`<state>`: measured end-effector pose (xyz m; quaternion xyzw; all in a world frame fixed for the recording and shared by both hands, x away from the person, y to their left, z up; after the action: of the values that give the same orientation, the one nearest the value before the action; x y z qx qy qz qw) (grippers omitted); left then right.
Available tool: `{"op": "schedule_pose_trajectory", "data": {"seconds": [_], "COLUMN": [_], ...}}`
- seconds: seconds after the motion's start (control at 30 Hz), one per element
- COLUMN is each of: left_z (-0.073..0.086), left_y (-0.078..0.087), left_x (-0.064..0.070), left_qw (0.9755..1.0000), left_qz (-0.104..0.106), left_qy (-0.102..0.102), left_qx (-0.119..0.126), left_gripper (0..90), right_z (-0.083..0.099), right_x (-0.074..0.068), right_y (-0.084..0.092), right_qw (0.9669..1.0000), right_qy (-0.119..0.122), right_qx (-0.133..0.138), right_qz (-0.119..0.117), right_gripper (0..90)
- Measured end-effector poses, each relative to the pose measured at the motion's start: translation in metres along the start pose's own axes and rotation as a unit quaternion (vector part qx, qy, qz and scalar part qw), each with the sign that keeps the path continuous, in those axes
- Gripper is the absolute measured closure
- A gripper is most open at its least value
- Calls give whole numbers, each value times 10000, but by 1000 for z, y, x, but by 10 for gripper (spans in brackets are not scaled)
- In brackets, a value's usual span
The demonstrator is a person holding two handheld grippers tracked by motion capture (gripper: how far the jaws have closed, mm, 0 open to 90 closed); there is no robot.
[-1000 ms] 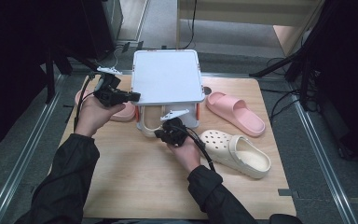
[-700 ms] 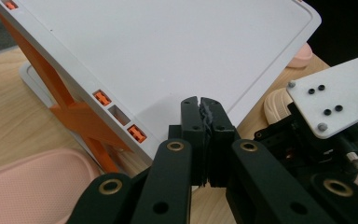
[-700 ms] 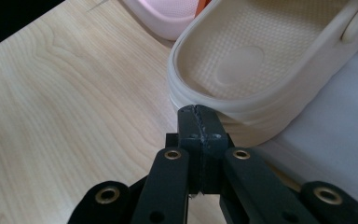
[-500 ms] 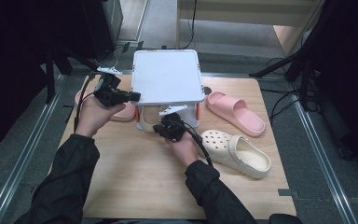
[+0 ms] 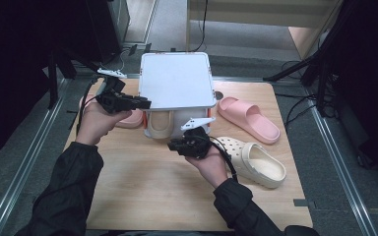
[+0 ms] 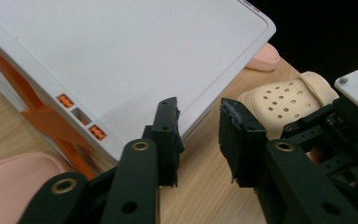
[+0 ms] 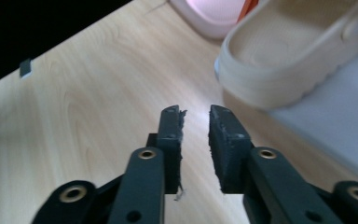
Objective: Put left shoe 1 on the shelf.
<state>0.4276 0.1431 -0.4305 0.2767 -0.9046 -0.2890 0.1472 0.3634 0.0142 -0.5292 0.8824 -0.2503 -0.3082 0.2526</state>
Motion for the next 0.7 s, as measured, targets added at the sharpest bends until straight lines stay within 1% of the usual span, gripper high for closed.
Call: {"op": "schedule_pose_trajectory", "data": {"seconds": [0.03,0.07,0.1,0.13,0.17,0.2,0.23,0.3,0.33,0.37,0.4,0.43,0.47,0.5,0.53,0.63,0.7], "left_z": [0,0,0,-2,-2,-2,-3,-2,-1,-1,-1,-1,-1,-1,-1,1,3], "left_y": [0,-1,-1,-1,-1,-1,-1,-2,-2,-3,-4,-4,-5,-5,-5,-6,-8], "left_x": [0,3,6,13,13,16,19,24,27,29,33,33,35,38,40,47,51], "left_qw": [10000,10000,10000,9999,9999,9999,9998,9997,9996,9996,9996,9996,9994,9993,9992,9986,9986], "left_qz": [0,1,15,48,48,62,88,106,95,71,46,46,32,28,15,-30,-46], "left_qy": [0,-26,-53,-103,-103,-135,-168,-224,-255,-278,-293,-293,-335,-364,-383,-486,-485], "left_qx": [0,-15,-12,20,20,40,56,38,5,2,29,29,67,110,144,216,206], "left_gripper": [631,611,611,585,578,570,570,557,545,545,514,497,497,475,475,471,471], "right_z": [0,7,7,13,13,17,17,21,25,25,28,28,29,33,33,42,47], "right_x": [0,1,1,4,4,6,6,8,11,11,12,12,14,17,17,24,28], "right_y": [0,10,10,21,21,32,32,43,53,53,63,63,67,76,76,85,93], "right_qw": [10000,10000,10000,10000,10000,9999,9999,9998,9999,9999,9998,9998,9998,9997,9997,9995,9994], "right_qy": [0,21,21,13,13,-13,-13,-82,-60,-60,-32,-32,-15,11,11,-83,-126], "right_qx": [0,4,4,42,42,104,104,142,144,144,196,196,220,250,250,280,285], "right_qz": [0,10,10,17,17,-41,-41,-113,-60,-60,-51,-51,-32,29,29,94,128], "right_gripper": [736,722,722,709,709,680,680,679,679,679,672,672,668,645,645,644,647]}}
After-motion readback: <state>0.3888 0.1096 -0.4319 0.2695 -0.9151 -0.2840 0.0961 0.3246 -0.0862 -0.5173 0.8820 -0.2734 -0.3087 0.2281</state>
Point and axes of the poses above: each handheld gripper's, and its own axes: y roughly backward along the jaws, z roughly out of its underside, x roughly to its right, the point moved 10 cm from there along -y, roughly forward along the jaws, and after that the axes turned 14 degrees about -y, right-handed, at the moved point
